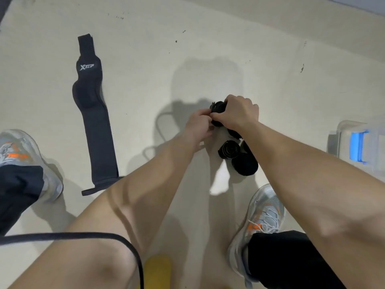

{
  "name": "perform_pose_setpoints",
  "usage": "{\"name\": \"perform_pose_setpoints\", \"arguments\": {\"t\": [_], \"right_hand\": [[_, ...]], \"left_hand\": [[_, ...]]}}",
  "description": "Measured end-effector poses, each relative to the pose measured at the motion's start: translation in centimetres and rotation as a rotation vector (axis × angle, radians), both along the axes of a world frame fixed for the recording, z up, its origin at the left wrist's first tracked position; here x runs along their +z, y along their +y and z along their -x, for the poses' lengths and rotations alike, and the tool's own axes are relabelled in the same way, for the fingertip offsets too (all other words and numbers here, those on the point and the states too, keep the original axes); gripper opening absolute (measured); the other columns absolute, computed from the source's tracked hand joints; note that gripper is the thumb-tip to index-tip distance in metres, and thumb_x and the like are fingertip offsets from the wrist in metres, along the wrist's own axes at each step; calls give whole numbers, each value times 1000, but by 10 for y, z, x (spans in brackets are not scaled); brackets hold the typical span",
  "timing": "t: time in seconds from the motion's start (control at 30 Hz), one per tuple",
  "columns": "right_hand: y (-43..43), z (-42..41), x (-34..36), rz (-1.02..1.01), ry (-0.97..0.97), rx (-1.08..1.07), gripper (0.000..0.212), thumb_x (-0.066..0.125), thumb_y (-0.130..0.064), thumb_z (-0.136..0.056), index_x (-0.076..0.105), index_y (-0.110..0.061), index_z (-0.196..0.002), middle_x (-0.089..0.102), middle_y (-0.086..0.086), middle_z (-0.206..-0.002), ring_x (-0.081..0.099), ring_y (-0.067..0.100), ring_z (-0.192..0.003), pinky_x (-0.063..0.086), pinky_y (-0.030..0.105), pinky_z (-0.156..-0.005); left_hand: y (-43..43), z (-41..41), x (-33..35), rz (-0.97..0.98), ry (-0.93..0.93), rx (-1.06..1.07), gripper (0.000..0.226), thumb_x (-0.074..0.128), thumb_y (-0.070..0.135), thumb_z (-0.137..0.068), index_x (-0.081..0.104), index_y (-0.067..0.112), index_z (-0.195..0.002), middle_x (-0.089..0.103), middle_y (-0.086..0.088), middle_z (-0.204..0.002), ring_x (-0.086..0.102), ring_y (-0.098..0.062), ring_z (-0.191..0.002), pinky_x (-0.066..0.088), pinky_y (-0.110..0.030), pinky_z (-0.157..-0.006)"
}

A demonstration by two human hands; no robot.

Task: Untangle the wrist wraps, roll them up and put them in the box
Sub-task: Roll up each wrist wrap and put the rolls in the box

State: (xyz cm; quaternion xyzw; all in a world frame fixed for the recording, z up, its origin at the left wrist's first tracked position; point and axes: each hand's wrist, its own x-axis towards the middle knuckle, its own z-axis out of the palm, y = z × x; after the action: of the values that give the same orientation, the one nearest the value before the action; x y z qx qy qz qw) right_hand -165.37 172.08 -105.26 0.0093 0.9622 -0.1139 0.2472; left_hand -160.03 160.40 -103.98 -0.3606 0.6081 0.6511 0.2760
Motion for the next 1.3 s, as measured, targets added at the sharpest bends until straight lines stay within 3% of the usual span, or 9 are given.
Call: {"name": "perform_pose_setpoints", "arguments": {"t": [0.17, 0.33, 0.47, 0.63, 0.73, 0.83, 0.93, 1.07, 1.3], "right_hand": [[2, -2, -3, -16, -66, -10, 57, 61, -66, -78, 58, -21, -114, 62, 4, -111, 53, 30, -113, 34, 41, -84], [-8, -7, 24, -13, 5, 30, 60, 56, -55, -87, 54, -16, -132, 58, 8, -129, 46, 31, -124, 35, 43, -94], [-33, -17, 52, 56, 22, 40, 50, 54, -45, -92, 54, -13, -131, 57, 8, -129, 46, 31, -124, 36, 43, -96], [-91, -50, 67, 107, -42, 160, 42, 52, -37, -93, 57, -14, -129, 59, 8, -126, 51, 32, -120, 45, 42, -93], [-132, -74, 56, 217, -239, 210, 33, 50, -23, -93, 66, -11, -119, 68, 10, -121, 60, 32, -113, 52, 43, -94], [-176, -98, 39, 307, -413, 239, 34, 44, -11, -96, 68, -4, -121, 70, 13, -123, 63, 32, -113, 51, 40, -98], [-218, -120, 14, 364, -506, 205, 38, 43, -8, -99, 62, -6, -132, 64, 13, -133, 60, 32, -121, 48, 40, -105], [-262, -148, -21, 408, -608, 134, 46, 45, -12, -101, 47, -13, -147, 53, 8, -145, 52, 30, -131, 42, 38, -110], [-303, -179, -50, 404, -567, -28, 5, 53, -10, -92, 53, -6, -89, 51, 5, -74, 48, 21, -62, 35, 28, -50]], "left_hand": [[-3, -2, -4, -13, -7, -15, 39, 40, 3, -103, 55, 22, -135, 60, 8, -99, 62, -14, -88, 53, -25, -75], [-25, -20, 4, 66, -70, -56, 31, 52, 26, -100, 59, 35, -130, 65, 4, -112, 67, -26, -110, 52, -49, -105], [-62, -45, 17, 133, -9, -80, 32, 52, 16, -100, 62, 21, -130, 67, -4, -127, 67, -24, -93, 57, -38, -90], [-125, -92, 26, 256, -58, -25, 26, 47, 9, -100, 67, 16, -114, 64, -4, -102, 59, -27, -81, 45, -28, -63], [-167, -121, 22, 358, -80, 41, 28, 43, 9, -99, 66, 23, -93, 63, -4, -94, 57, -27, -82, 46, -27, -66], [-208, -150, 14, 589, -158, 43, 24, 45, 18, -97, 69, 17, -100, 64, -1, -89, 60, -27, -81, 51, -23, -71], [-245, -172, -1, 772, -274, 56, 32, 47, 20, -94, 65, 20, -121, 64, -9, -122, 57, -35, -115, 41, -30, -78], [-278, -194, -26, 733, -370, 128, 40, 47, 15, -98, 50, 18, -137, 47, -11, -138, 46, -34, -125, 37, -36, -83], [-291, -215, -64, 605, -334, 203, 26, 64, 29, -99, 50, 17, -117, 48, -5, -113, 50, -25, -94, 39, -28, -79]]}}
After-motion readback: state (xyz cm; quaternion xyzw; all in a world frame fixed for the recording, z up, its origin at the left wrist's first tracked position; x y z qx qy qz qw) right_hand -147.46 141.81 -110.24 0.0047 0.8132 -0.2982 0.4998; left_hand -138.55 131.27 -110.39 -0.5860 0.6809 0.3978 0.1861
